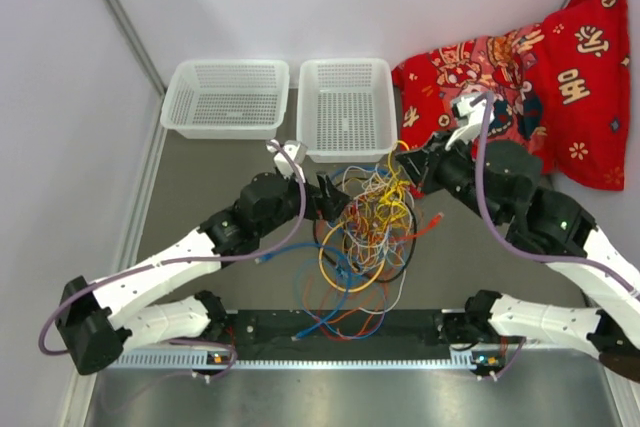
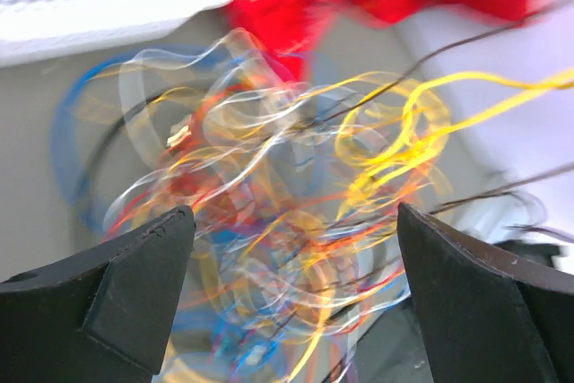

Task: Untangle the cables

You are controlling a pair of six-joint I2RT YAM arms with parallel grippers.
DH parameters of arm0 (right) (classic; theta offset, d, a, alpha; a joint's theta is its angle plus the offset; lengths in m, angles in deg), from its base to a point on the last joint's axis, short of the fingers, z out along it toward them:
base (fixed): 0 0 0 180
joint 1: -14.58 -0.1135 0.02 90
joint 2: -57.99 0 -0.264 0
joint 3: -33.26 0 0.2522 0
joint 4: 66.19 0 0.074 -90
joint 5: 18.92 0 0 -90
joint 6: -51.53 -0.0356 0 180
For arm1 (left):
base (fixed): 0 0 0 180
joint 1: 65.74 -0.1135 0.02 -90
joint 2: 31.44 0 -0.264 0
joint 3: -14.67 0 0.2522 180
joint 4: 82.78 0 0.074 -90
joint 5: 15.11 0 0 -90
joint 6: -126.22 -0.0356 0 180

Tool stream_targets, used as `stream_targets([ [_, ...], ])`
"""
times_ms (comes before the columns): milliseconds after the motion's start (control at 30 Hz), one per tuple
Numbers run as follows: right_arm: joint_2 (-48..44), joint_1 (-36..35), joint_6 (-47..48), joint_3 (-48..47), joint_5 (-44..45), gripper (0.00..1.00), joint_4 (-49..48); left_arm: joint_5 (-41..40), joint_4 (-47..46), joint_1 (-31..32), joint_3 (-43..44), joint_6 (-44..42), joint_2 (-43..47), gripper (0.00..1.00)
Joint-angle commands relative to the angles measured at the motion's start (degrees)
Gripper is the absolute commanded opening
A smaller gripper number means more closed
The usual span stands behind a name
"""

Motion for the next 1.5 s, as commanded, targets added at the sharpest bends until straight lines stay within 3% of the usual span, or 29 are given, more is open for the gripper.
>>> stream_targets([
  [0, 0.4, -0.3, -1.7, -5.7, -4.3, 0.0, -0.2, 11.4, -31.1, 0.3, -9.2, 3.5, 0.8, 0.99],
  [100, 0.1, -0.3, -3.3, -5.4, -5.6, 0.0, -0.2, 11.8, -44.0, 0.8, -13.4, 5.2, 0.6, 0.99],
  [233, -0.1, -0.3, -5.1, -4.7, -7.4, 0.0, -0.3, 14.1, -43.2, 1.8, -9.3, 1.9, -3.6, 0.88],
  [667, 0.6, -0.3, -9.4, -5.3, -14.6, 0.0, -1.6, 14.2, -45.5, 5.2, 0.3, -4.4, -20.1, 0.69],
  [733, 0.5, -0.3, -9.5, -6.0, -14.7, 0.0, -0.8, 15.1, -46.1, 5.2, 1.1, -3.6, -22.5, 0.6],
  [800, 0.2, -0.3, -9.3, -6.7, -14.2, 0.0, -0.2, 15.1, -45.5, 5.2, 2.5, -3.8, -23.7, 0.4],
  [833, 0.2, -0.2, -8.9, -7.0, -13.8, 0.0, 0.6, 14.2, -44.4, 5.2, 2.9, -4.0, -24.1, 0.14],
  [867, 0.0, -0.3, -8.6, -7.4, -13.2, 0.0, 1.2, 13.0, -43.0, 5.2, 3.7, -4.6, -24.0, 0.0],
  [933, -0.1, -0.3, -7.1, -9.1, -10.1, 0.0, 3.6, 9.5, -34.5, 5.2, 4.7, -5.6, -22.3, 0.0],
  [1000, -0.1, -0.3, -4.8, -11.7, -5.8, 0.0, 5.1, 0.6, -28.3, 4.9, 5.5, -6.6, -20.9, 0.0],
  [1100, 1.2, -0.3, -0.9, -17.7, 0.5, 0.0, 8.3, -11.5, -11.8, 2.4, 7.0, -3.9, -18.0, 0.0],
  [1133, 1.5, -0.3, 0.0, -19.3, 2.2, 0.0, 9.0, -12.2, -5.6, 0.9, 6.8, -2.5, -17.4, 0.0],
  [1300, 1.6, -0.3, 4.8, -23.4, 10.1, 0.0, 9.0, -10.3, 4.5, -13.6, -1.4, 9.3, -7.2, 0.0],
  [1467, -0.1, -0.3, 5.8, -21.1, 13.7, 0.0, 7.8, -14.5, 13.3, -19.5, -3.2, 10.4, 1.0, 0.0],
])
